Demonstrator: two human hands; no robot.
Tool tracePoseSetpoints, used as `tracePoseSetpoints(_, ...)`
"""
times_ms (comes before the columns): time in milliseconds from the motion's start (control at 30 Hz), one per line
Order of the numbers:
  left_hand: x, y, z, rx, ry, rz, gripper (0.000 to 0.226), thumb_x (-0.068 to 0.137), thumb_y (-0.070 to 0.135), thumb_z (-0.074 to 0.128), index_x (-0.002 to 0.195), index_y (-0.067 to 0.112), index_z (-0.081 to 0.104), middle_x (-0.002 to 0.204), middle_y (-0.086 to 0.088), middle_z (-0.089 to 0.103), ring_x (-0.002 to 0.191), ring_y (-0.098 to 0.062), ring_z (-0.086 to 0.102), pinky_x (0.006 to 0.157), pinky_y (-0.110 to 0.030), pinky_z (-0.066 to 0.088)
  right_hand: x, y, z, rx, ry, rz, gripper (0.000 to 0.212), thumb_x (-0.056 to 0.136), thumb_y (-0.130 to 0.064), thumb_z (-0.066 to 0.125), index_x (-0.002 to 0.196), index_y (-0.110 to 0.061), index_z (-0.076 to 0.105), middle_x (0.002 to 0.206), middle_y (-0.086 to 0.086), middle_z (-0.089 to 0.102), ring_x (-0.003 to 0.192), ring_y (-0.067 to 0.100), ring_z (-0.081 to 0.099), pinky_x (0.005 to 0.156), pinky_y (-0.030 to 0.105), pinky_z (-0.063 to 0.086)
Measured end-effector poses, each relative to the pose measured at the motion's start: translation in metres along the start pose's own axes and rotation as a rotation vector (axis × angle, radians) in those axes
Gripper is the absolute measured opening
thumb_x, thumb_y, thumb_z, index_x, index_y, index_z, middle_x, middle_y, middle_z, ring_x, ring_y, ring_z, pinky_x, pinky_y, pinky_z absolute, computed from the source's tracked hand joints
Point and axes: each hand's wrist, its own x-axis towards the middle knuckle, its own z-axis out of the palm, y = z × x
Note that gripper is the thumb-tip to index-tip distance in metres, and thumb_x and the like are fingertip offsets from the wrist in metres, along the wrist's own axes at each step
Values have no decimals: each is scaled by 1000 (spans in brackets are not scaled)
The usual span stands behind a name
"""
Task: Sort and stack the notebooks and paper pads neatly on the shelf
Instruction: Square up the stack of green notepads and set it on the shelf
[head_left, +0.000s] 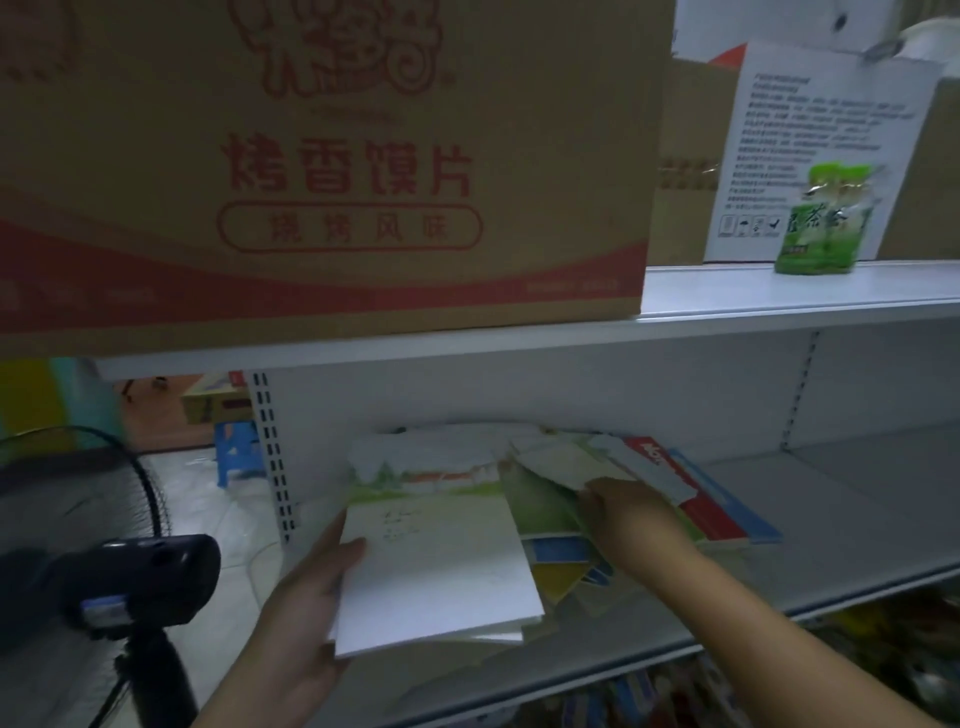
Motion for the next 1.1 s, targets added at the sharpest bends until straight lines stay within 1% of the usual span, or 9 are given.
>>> tracePoseSetpoints(133, 4, 4, 0, -4, -74, -47, 33, 85, 9, 44, 110, 24, 61, 93, -7, 75, 78, -27, 73, 71, -40, 48, -8, 17, -11, 159, 424, -66, 33, 96, -27, 39, 110, -13, 65, 96, 13, 70, 86, 30, 65, 63, 23, 33)
tracePoseSetpoints(233, 7, 4, 10, 13, -114, -50, 34, 90, 6, 41, 107, 28, 61, 90, -5, 76, 76, -25, 73, 64, -37, 53, -35, 21, -20, 296, 753, -396, 41, 95, -31, 40, 103, -5, 71, 80, 8, 72, 68, 20, 65, 58, 15, 38)
tracePoseSetpoints(367, 6, -9, 39, 97, -112, 12, 34, 93, 5, 41, 97, 30, 63, 80, -3, 75, 67, -23, 71, 66, -37, 47, -66, 22, -10, 234, 630, -886, 41, 101, -29, 35, 106, -12, 71, 110, 1, 71, 101, 10, 65, 90, 23, 50)
tracePoseSetpoints(467, 8, -27, 64, 176, -131, 21, 29, 91, 11, 43, 109, 14, 65, 96, -17, 73, 80, -31, 71, 62, -37, 55, -79, 38, -6, 159, 452, -990, 32, 101, -32, 37, 110, -25, 67, 123, -14, 63, 119, 6, 55, 102, 29, 43)
tracePoseSetpoints(633, 24, -80, 128, 131, -185, -140, 36, 95, 22, 39, 107, 1, 64, 91, -22, 72, 77, -33, 71, 58, -34, 58, -90, 115, -32, 272, 136, -758, 38, 97, -48, 37, 130, -39, 52, 140, -35, 36, 137, -10, 21, 113, 25, 24)
tracePoseSetpoints(733, 37, -120, 178, 78, -223, -245, 61, 85, 49, 48, 122, 3, 60, 116, -23, 65, 106, -39, 63, 96, -49, 47, -102, 166, -44, 565, 72, -520, 35, 88, -54, 50, 120, -44, 59, 144, -36, 28, 133, -22, 8, 112, 16, 16)
tracePoseSetpoints(900, 50, -193, 269, 127, -332, -197, 46, 79, 15, 55, 125, 11, 55, 115, -23, 65, 105, -44, 62, 98, -58, 43, -116, 259, -43, 788, 137, -258, 17, 73, -52, 62, 88, -45, 66, 135, -36, 35, 133, -14, 25, 109, 18, 30)
tracePoseSetpoints(1000, 51, -238, 323, 146, -376, -158, 40, 89, 1, 41, 122, 17, 57, 112, -17, 69, 105, -40, 63, 95, -53, 46, -117, 328, -54, 835, 227, 142, 47, 76, -46, 68, 121, -38, 56, 142, -22, 33, 134, 5, 34, 101, 19, 33)
tracePoseSetpoints(1100, 53, -281, 370, 164, -410, -176, 37, 92, 3, 41, 120, 20, 58, 111, -12, 70, 104, -35, 65, 85, -44, 50, -113, 391, -67, 1329, -12, 471, 61, 82, -27, 71, 134, -8, 45, 125, 7, 60, 109, 25, 61, 93, 38, 49)
